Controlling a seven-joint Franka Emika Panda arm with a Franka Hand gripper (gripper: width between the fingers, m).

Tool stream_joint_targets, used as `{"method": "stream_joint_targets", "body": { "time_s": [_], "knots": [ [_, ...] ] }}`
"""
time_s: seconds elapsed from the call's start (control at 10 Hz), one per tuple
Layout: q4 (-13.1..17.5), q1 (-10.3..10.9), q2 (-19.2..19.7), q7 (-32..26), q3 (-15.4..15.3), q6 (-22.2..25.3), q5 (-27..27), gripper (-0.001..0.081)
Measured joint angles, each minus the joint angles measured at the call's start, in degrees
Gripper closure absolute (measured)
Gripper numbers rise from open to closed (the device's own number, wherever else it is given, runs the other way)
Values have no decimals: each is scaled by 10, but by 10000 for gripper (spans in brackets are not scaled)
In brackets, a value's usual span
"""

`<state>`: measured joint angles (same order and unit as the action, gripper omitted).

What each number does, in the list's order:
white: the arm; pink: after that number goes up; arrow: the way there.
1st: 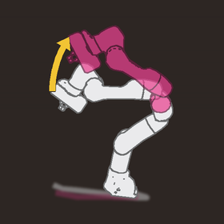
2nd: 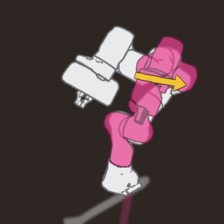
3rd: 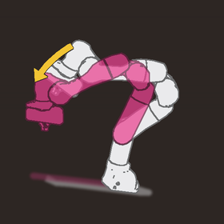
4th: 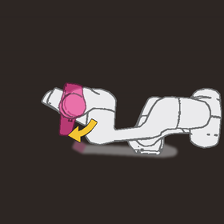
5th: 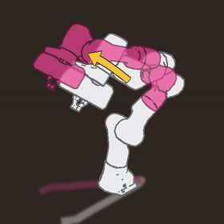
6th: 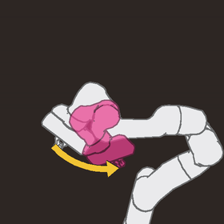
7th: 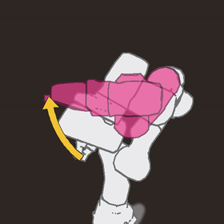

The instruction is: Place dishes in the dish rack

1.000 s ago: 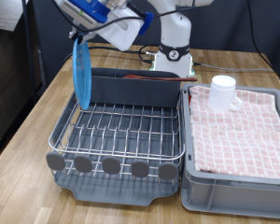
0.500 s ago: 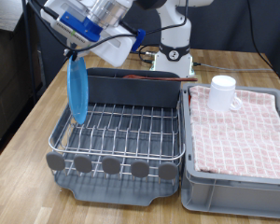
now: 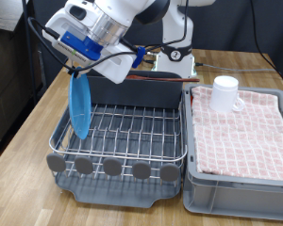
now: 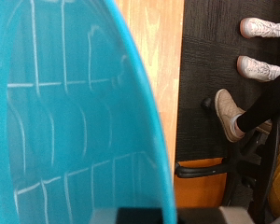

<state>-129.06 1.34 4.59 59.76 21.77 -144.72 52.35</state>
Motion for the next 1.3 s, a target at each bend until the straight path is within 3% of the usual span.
{"method": "stream_joint_targets", "body": {
  "time_s": [0.6,1.1,1.3],
  "knots": [
    [-19,1,8,45,-6,-9,20,780],
    [-27,1,10,48,-6,-20,15,780],
    [-27,1,9,46,-7,-24,9,738]
  ]
}}
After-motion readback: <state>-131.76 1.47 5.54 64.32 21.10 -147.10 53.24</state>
